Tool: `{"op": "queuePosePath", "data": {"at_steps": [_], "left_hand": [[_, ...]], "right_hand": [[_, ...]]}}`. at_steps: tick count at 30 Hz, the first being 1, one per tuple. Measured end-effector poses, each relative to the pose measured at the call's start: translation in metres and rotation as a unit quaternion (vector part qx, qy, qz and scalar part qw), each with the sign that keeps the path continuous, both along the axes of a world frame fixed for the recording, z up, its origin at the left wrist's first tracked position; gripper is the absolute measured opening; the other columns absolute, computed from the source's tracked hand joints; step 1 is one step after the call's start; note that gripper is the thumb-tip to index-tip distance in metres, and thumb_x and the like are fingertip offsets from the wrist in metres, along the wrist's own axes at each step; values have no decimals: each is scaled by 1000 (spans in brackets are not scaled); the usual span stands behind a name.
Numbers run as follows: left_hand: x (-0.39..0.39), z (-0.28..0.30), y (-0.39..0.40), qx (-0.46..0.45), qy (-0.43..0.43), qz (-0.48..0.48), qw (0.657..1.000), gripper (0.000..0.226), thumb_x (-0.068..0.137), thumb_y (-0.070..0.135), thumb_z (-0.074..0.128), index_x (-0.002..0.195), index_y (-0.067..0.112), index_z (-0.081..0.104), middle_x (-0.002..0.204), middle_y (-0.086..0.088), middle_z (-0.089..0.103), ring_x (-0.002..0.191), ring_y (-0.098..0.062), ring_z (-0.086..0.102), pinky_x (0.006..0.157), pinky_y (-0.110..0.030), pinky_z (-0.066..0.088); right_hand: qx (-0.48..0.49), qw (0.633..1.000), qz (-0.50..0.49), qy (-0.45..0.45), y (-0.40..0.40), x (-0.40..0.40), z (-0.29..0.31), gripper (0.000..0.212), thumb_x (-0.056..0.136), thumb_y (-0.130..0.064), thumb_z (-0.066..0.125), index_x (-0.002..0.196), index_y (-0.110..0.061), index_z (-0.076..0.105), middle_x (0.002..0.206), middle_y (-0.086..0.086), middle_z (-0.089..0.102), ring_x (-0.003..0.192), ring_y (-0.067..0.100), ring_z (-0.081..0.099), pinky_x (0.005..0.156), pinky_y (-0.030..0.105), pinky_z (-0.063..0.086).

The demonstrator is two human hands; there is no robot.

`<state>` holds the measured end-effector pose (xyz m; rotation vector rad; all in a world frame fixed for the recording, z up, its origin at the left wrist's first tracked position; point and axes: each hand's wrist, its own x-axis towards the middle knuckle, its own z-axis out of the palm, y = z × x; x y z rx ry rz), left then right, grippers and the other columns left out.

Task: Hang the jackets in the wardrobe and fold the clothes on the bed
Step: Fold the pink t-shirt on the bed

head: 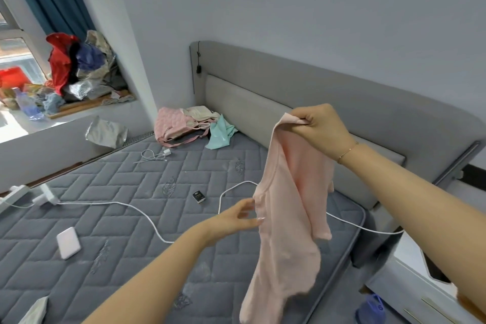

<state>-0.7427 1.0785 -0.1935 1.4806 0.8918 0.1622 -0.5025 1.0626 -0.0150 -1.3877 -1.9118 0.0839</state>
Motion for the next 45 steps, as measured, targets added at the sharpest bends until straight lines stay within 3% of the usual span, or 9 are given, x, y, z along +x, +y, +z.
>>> {"op": "queuePosePath", "data": {"at_steps": [7,10,17,21,23,26,28,35,45], "left_hand": [[77,-20,-31,15,-78,71,994,48,81,38,78,123,32,55,118,16,66,106,0,63,76,-9,49],[84,-21,-32,36,-96,100,990,25,87,32,73,110,21,67,108,8,72,100,-8,68,77,-16,52],[30,35,9,64,-158,231,958,27,80,39,77,96,17,74,96,-5,75,80,-14,70,67,-27,56],[-6,116,54,191,-176,224,939,26,84,53,67,87,27,73,85,14,69,74,0,60,68,-18,46],[-24,154,73,327,-59,162,929,10,85,47,69,79,41,73,75,28,66,68,10,58,61,-7,40],[-40,195,98,494,186,85,845,48,87,46,68,50,22,50,47,13,46,51,-5,43,52,-24,29],[-47,220,102,547,238,108,795,50,91,46,62,55,16,45,51,5,45,56,-18,43,53,-34,26],[-68,286,69,647,13,274,711,27,101,28,45,79,15,52,65,1,53,67,-24,50,60,-34,34],[-108,274,26,720,34,388,575,37,101,47,40,80,20,54,61,3,52,62,-26,52,57,-36,36]], "right_hand": [[26,998,-63,6,-16,18,16,38,87,-29,72,55,-25,51,51,-2,39,54,14,31,55,32,28],[33,996,-82,-11,-22,33,17,41,88,-30,70,60,-6,53,55,12,41,58,19,29,55,34,28],[-4,989,-146,0,-32,88,12,53,85,-37,72,53,-15,35,49,-3,32,50,12,28,51,26,20],[-38,986,-156,43,-33,103,13,54,81,-40,74,58,-3,42,54,1,38,54,10,30,53,28,23],[-53,986,-150,57,-33,105,25,56,77,-44,76,60,-2,43,56,-1,36,55,9,29,53,27,21],[-93,987,-128,26,-37,100,52,59,73,-50,77,54,-15,33,52,-11,25,50,7,23,46,23,17],[-106,988,-112,3,-41,91,67,61,76,-48,76,53,-21,27,51,-11,20,48,8,20,45,25,17],[-92,982,-65,152,-58,74,94,53,97,-47,48,81,2,53,75,-1,43,71,12,40,67,29,29],[-97,979,22,180,-103,29,111,44,82,-61,57,79,-19,68,70,-7,50,66,9,44,58,22,33]]}}
